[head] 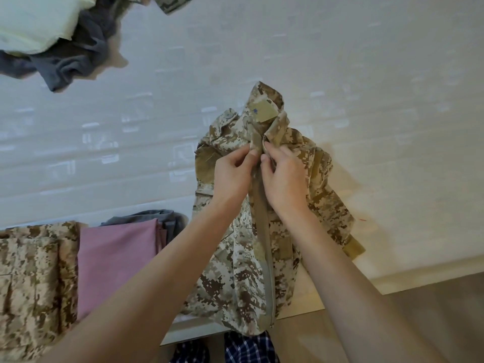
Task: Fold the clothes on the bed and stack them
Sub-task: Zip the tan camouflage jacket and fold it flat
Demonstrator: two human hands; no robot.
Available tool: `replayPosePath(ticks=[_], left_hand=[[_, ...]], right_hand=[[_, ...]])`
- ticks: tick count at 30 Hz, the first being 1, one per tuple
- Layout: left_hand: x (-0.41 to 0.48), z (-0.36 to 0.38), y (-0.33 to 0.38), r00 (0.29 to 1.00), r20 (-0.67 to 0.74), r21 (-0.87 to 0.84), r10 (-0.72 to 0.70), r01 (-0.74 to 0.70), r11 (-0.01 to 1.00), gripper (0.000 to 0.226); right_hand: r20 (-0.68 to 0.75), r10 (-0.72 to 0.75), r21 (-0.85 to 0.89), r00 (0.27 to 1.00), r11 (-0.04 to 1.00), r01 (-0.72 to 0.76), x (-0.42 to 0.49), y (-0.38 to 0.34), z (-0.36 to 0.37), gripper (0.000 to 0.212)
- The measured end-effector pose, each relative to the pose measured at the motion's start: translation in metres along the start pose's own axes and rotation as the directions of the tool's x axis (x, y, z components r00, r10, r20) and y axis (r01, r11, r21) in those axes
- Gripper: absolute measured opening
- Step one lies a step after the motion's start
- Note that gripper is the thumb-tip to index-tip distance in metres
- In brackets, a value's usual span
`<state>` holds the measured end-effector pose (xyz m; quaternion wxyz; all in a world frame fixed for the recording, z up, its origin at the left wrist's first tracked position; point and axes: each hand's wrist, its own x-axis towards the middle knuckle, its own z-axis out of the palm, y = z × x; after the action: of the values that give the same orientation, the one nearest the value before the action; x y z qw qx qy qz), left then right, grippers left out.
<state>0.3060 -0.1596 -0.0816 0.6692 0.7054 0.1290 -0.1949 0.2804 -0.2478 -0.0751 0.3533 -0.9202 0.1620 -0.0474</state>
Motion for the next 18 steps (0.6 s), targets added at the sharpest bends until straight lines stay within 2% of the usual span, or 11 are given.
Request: replayPosePath(ticks=[2,5,6,8,10,12,14,16,18], left_hand=[[0.0,-0.002,-0.001,0.998,0.021,-0.079,-0.065,0.067,0.995,0.019],[0.003,-0.008,0.001,0.992,0.045,-0.059,-0.114,0.117,0.991,0.01],[0.006,-0.01,0.004,0.991,0.038,-0.039,-0.129,0.131,0.991,0.014],[0.013,-0.013,0.008,0.98,0.025,-0.002,-0.198,0.198,0.98,0.036],[0.019,-0.015,0.012,0.963,0.036,0.039,-0.268,0.266,0.963,0.042],[0.023,-0.014,0.015,0.968,0.042,0.152,-0.248,0.24,0.959,0.037],[0.027,-0.014,0.015,0.984,0.01,0.222,-0.176,0.169,0.96,0.034],[0.032,-0.016,0.016,0.992,-0.056,0.245,-0.112,0.122,0.962,0.03],[0.039,-0.018,0.015,0.992,-0.124,0.305,-0.024,0.061,0.951,0.031]], right_hand=[[0.05,-0.016,-0.027,0.999,0.999,0.017,0.0,0.0,0.001,0.038],[0.102,-0.094,-0.113,0.99,0.988,0.105,0.0,0.003,-0.002,0.039],[0.13,-0.123,-0.137,0.984,0.981,0.141,-0.001,0.003,-0.003,0.036],[0.192,-0.167,-0.141,0.967,0.97,0.196,-0.005,0.005,-0.004,0.031],[0.243,-0.178,-0.103,0.953,0.973,0.208,-0.013,0.005,-0.003,0.034],[0.259,-0.092,-0.026,0.961,0.994,0.102,-0.025,0.007,-0.003,0.046],[0.25,0.063,0.089,0.966,0.992,-0.088,-0.041,0.011,-0.003,0.053],[0.306,0.174,0.125,0.936,0.967,-0.221,-0.066,0.016,-0.001,0.044],[0.344,0.21,0.143,0.915,0.952,-0.272,-0.099,0.024,0.004,0.031]])
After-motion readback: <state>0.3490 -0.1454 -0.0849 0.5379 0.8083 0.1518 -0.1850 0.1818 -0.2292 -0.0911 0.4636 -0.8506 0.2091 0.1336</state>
